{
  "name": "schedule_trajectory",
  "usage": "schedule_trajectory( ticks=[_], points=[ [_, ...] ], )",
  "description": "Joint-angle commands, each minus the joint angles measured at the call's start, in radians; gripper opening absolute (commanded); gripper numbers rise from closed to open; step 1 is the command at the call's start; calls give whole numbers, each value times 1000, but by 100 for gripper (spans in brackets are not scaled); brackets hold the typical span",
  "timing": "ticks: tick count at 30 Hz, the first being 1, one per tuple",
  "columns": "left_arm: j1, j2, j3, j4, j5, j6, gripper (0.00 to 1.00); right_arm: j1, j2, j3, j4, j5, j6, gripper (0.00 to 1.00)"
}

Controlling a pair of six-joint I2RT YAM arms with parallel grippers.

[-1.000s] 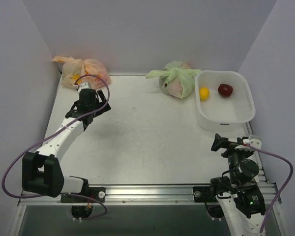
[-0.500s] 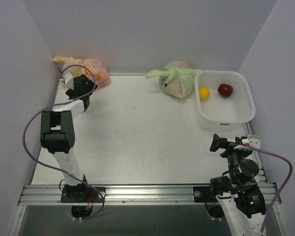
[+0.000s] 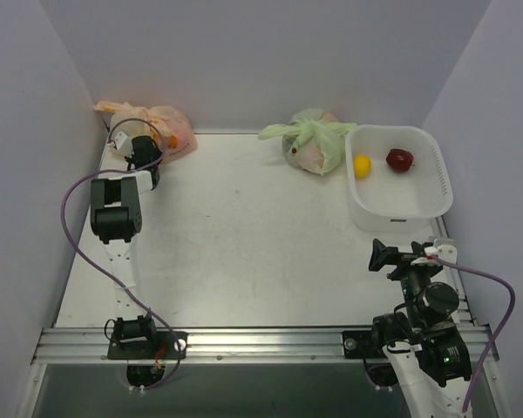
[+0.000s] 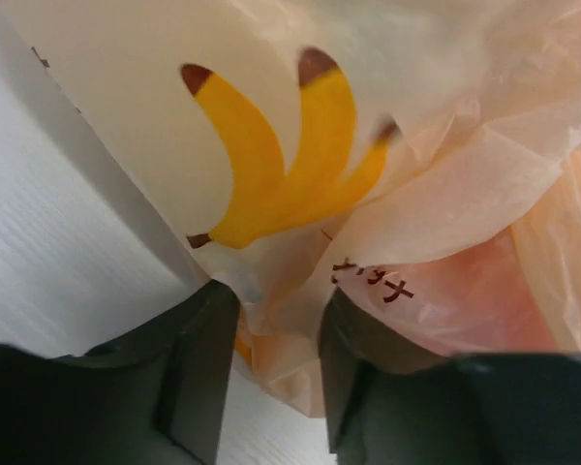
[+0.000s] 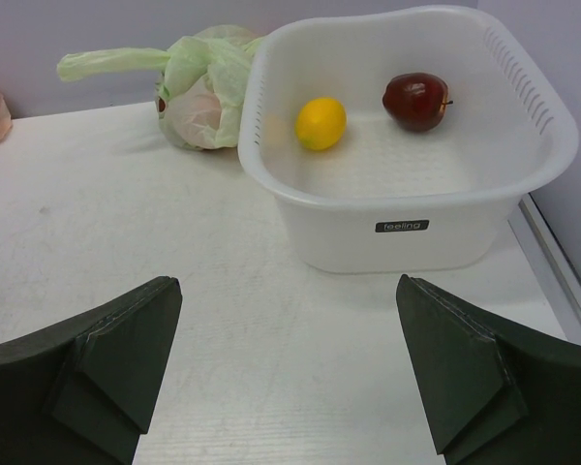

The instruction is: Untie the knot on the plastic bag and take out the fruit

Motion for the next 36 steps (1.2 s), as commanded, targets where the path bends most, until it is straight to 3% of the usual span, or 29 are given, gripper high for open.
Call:
schedule_trajectory(
  ticks=[1, 2, 3, 5, 10, 19, 25, 31, 36],
  points=[
    [8, 30, 68, 70, 36, -17, 42, 1, -91, 5, 36, -25, -15, 100],
    [10, 32, 69, 76, 42, -17, 34, 1, -88, 5, 35, -28, -16, 100],
    [10, 35, 68, 87, 62, -17, 12, 1, -88, 5, 35, -30, -16, 100],
    [10, 26, 43, 96, 79, -15, 0, -1, -88, 7, 36, -36, -16, 100],
    [8, -62, -89, 148, 122, -23, 0, 2, -97, 5, 39, -57, -20, 100],
    [-58, -316, -475, 188, 115, -121, 0, 3, -129, 4, 48, -67, -23, 100],
    [-228, -546, -811, 204, 85, -196, 0, 2, -137, 5, 47, -59, -23, 100],
    [-426, -694, -1050, 219, 139, -297, 0, 2, -94, 36, 32, -111, -4, 100],
    [-594, -856, -1218, 224, 179, -275, 0, 2, 93, 178, -93, -111, 37, 100]
  ],
)
